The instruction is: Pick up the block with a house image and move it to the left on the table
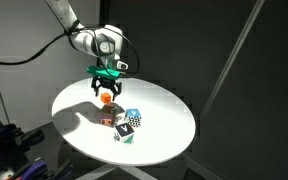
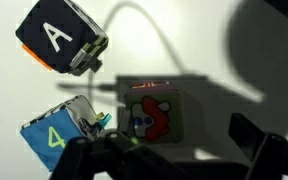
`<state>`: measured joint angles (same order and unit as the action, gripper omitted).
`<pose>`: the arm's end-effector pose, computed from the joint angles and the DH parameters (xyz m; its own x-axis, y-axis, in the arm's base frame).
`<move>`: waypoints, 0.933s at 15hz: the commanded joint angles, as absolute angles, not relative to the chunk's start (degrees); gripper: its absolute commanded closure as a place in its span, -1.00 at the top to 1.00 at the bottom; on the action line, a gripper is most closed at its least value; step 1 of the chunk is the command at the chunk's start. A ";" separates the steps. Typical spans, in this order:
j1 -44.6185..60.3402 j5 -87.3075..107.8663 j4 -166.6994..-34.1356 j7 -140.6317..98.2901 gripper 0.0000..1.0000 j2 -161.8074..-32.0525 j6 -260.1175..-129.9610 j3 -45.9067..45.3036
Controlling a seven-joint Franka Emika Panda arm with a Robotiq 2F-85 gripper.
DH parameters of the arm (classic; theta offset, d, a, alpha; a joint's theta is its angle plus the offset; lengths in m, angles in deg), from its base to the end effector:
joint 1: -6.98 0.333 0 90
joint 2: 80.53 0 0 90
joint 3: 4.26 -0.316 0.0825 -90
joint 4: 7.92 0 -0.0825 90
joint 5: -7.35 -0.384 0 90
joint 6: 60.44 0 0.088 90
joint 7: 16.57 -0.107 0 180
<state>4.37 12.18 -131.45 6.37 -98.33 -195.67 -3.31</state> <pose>0.5545 -0.0356 0.2447 0.9137 0.3875 -0.1220 0.3917 -0.9200 0.0110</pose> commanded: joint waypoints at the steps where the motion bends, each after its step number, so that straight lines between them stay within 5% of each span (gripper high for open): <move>1: 2.95 11.95 -127.63 9.80 1.00 -101.25 -193.77 -4.67; 14: 1.69 12.57 -124.22 13.38 1.00 -106.37 -195.02 -5.66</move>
